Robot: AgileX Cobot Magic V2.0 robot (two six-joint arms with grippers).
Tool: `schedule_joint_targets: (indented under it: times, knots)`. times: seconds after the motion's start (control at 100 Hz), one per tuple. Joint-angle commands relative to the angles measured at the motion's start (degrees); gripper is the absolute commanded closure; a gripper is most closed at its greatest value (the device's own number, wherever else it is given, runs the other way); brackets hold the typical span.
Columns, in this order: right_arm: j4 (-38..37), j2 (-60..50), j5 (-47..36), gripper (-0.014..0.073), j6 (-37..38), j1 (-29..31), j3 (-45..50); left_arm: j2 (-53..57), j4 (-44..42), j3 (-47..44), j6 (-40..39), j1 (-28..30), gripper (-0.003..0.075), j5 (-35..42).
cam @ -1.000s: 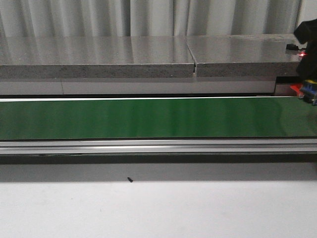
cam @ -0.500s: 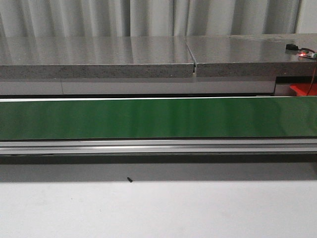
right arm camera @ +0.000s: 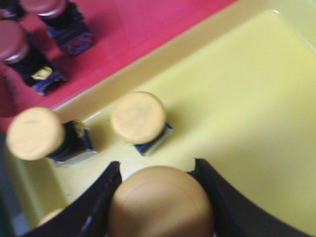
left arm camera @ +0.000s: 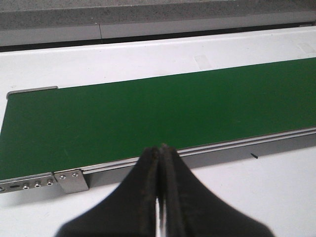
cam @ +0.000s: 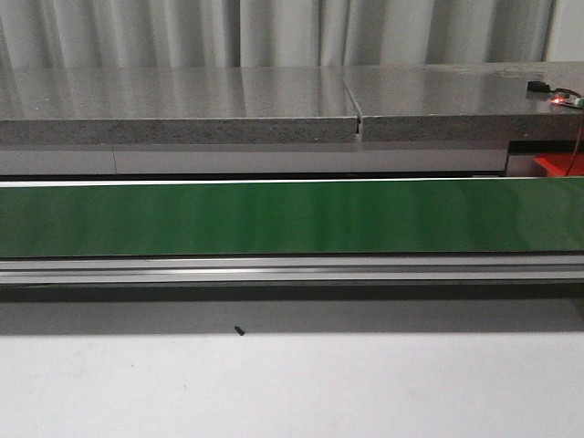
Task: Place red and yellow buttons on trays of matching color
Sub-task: 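Lower the yellow button into the yellow tray and release the right gripper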
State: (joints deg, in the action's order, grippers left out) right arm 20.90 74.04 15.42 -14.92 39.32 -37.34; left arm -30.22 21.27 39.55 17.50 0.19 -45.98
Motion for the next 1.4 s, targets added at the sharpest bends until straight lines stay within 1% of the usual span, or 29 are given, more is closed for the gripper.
schedule_joint_targets:
  times: [0.0,0.14,0.26,0.29,0.33,0.36,0.41,0.43,0.46,0.53,0.57,0.75,0.89,0.94,1.01,1.03,1.05,1.08,1.13,1.15,1.18,1.25,1.29,1.39]
  knots:
    - [1.43,0.14,-6.98,0.0484,-0.01,0.89,0.76,-0.07,1.53,1.41,-0.59,-0.27,0.0741,3.60]
    - [3.97,3.31,-11.57,0.0484,-0.01,1.17,3.82,-0.07,1.53,1.41,-0.59,-0.27,0.0741,3.60]
    - [4.05,5.87,-12.24,0.0461,-0.01,1.17,4.08,-0.07,1.53,1.41,-0.59,-0.27,0.0741,3.60]
    - [4.05,6.26,-12.23,0.0438,-0.01,1.17,4.08,-0.07,1.53,1.41,-0.59,-0.27,0.0741,3.60]
    - [4.05,6.69,-12.31,0.0386,-0.01,1.17,4.08,-0.07,1.53,1.41,-0.59,-0.27,0.0741,3.60]
    - [4.05,6.90,-12.38,0.0340,-0.01,1.17,4.08,-0.07,1.53,1.41,-0.59,-0.27,0.0741,3.60]
    - [4.05,6.97,-12.61,0.0228,-0.01,1.17,4.08,-0.07,1.53,1.41,-0.59,-0.27,0.0741,3.60]
    - [4.11,6.97,-12.67,0.0199,-0.01,1.17,4.08,-0.07,1.53,1.41,-0.59,-0.27,0.0741,3.60]
    - [4.22,6.97,-13.05,0.0134,-0.01,1.17,4.08,-0.07,1.53,1.41,-0.59,-0.27,0.0741,3.60]
    - [4.48,6.97,-13.52,0.0046,-0.01,1.17,4.08,-0.07,1.53,1.41,-0.59,-0.27,0.0741,3.60]
    - [4.48,6.97,-13.54,0.0025,-0.01,1.17,4.08,-0.07,1.53,1.41,-0.59,-0.27,0.0741,3.60]
    - [4.71,5.15,-13.42,0.0026,-0.01,1.17,4.08,-0.07,1.53,1.41,-0.59,-0.27,0.0741,3.60]
    - [4.93,-0.13,-13.60,0.0083,-0.01,1.12,4.08,-0.07,1.53,1.41,-0.59,-0.27,0.0741,3.60]
    - [4.93,-2.19,-13.28,0.0122,-0.01,0.77,4.08,-0.07,1.53,1.41,-0.59,-0.27,0.0741,3.60]
    - [4.82,-5.10,-12.67,0.0205,-0.07,-0.53,4.08,-0.07,1.53,1.41,-0.59,-0.27,0.0741,3.60]
    - [4.82,-5.97,-12.41,0.0239,-0.07,-1.06,4.08,-0.07,1.53,1.41,-0.59,-0.27,0.0741,3.60]
    - [4.82,-6.83,-11.99,0.0291,-0.07,-1.92,4.08,-0.07,1.53,1.41,-0.59,-0.27,0.0741,3.60]
    - [4.82,-7.92,-11.72,0.0333,-0.15,-2.70,4.08,-0.07,1.53,1.41,-0.59,-0.27,0.0741,3.60]
    - [4.23,-9.80,-11.27,0.0454,-0.28,-4.70,4.08,-0.07,1.53,1.41,-0.59,-0.27,0.0741,3.60]
    - [3.85,-10.61,-11.14,0.0484,-0.28,-5.65,4.08,-0.07,1.53,1.41,-0.59,-0.27,0.0741,3.60]
    - [3.26,-11.65,-10.95,0.0554,-0.36,-7.38,4.08,-0.07,1.53,1.41,-0.59,-0.27,0.0741,3.60]
    - [2.07,-14.07,-10.52,0.0670,-0.35,-11.11,4.08,-0.07,1.53,1.41,-0.59,-0.27,0.0741,3.60]
    - [1.56,-15.29,-10.38,0.0657,-0.35,-13.12,4.08,-0.07,1.53,1.41,-0.59,-0.27,0.0741,3.60]
    - [0.50,-17.58,-9.80,0.0662,-0.35,-18.49,4.08,-0.07,1.53,1.41,-0.59,-0.27,0.0741,3.60]
